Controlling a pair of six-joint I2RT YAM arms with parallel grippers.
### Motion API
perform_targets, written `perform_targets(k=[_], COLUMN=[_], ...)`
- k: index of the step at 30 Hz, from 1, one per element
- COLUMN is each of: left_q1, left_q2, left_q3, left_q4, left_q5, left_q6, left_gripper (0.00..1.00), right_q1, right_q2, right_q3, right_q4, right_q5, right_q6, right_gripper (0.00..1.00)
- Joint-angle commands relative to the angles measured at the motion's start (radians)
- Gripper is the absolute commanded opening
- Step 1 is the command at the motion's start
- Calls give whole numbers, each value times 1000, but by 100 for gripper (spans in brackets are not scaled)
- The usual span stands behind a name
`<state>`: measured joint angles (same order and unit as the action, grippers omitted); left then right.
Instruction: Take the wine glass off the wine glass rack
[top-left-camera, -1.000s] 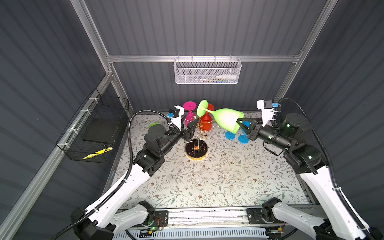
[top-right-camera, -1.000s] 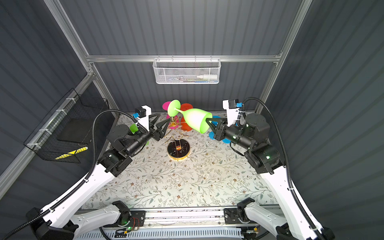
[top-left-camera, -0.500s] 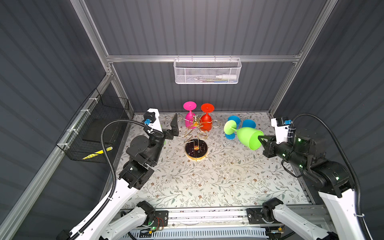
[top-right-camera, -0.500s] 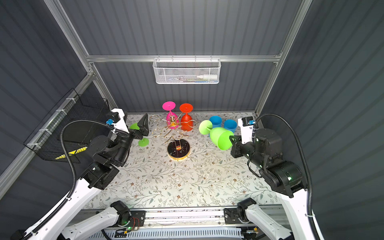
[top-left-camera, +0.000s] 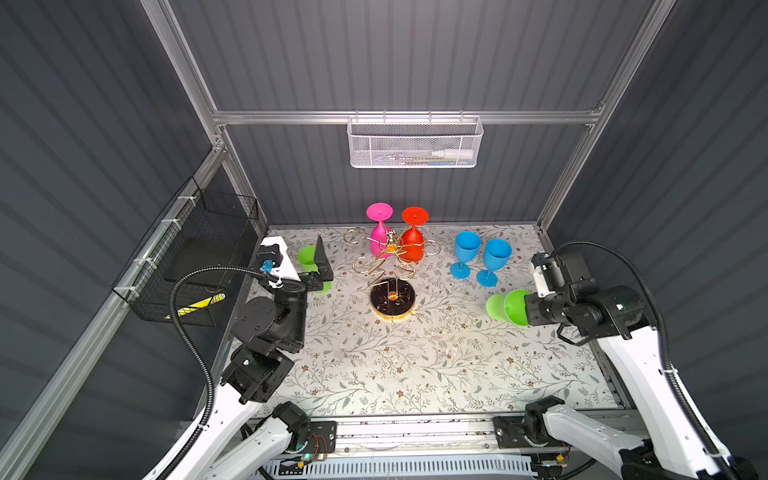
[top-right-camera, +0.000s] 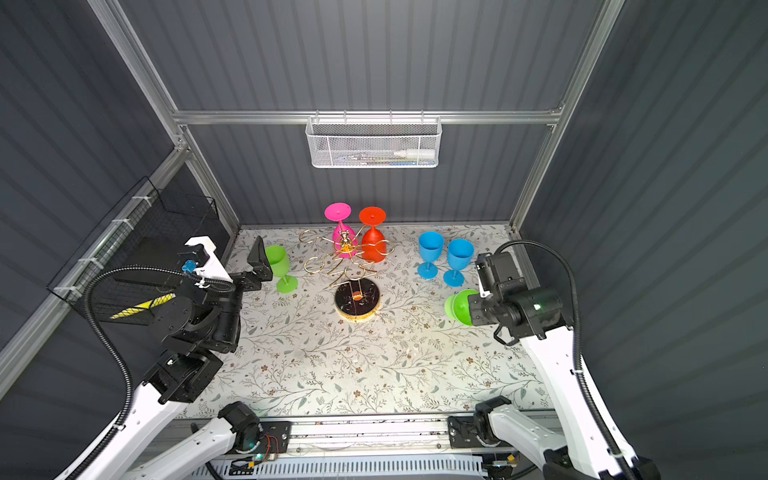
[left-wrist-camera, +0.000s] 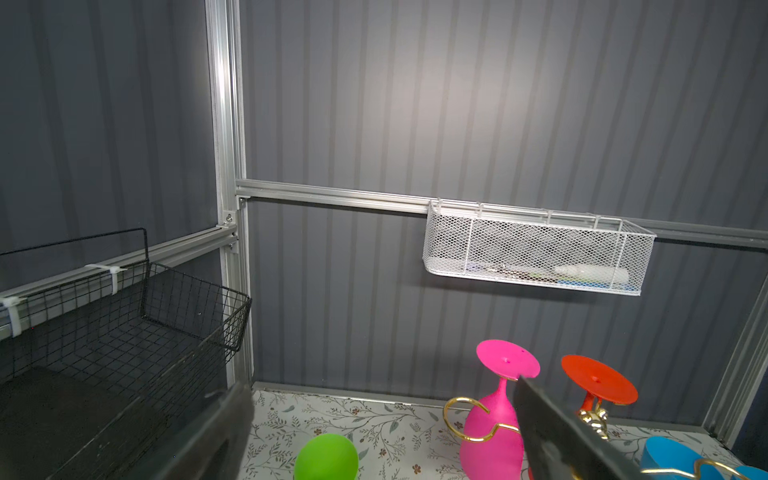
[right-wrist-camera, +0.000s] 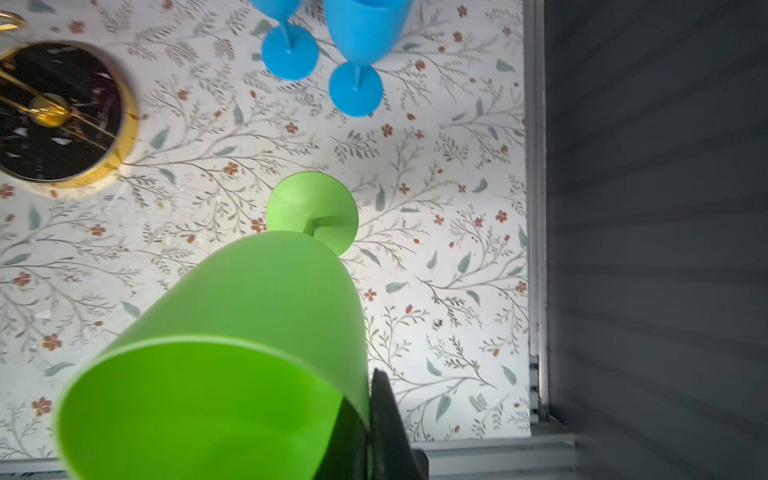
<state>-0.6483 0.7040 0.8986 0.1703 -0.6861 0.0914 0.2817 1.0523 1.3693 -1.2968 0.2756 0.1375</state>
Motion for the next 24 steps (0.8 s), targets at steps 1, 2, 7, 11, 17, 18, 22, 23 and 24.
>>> perform_targets(k=[1,2,7,11,17,18,22,23,24], left_q1=[2,2,2,2,2,2,1,2,3], left_q2=[-22,-25,-36,-32,-34,-34,-37,-39,-42], left_q3=[-23,-29,-42,-55,-57,-52,-44,-40,-39], left_q4=[21,19,1,-15,-23,-30,-48,-55,-62], left_q5=[-34,-35,-21,-30,-26,-24,-22,-21,-23], left_q6=[37,47,85,100,88,81,69,68,68], left_gripper=[99,99,99,99,99,99,99,99,99], right_q1=[-41,-60,-147,-224,-327,-336,-359,-365,-372], right_q2=[53,61,175,243,369,399,504,534,558], right_q3=[19,23,46,65,116,143,223,253,277], right_q4=[-23,-17,17,81,147,141,149,143,140], right_q5=[75,85,86,47,-36,-43,-65,-67,-72], right_q6=[-10,-10,-18,-38,-61,-61,-74,-77,-79], right_gripper=[0,0,0,0,0,0,0,0,0])
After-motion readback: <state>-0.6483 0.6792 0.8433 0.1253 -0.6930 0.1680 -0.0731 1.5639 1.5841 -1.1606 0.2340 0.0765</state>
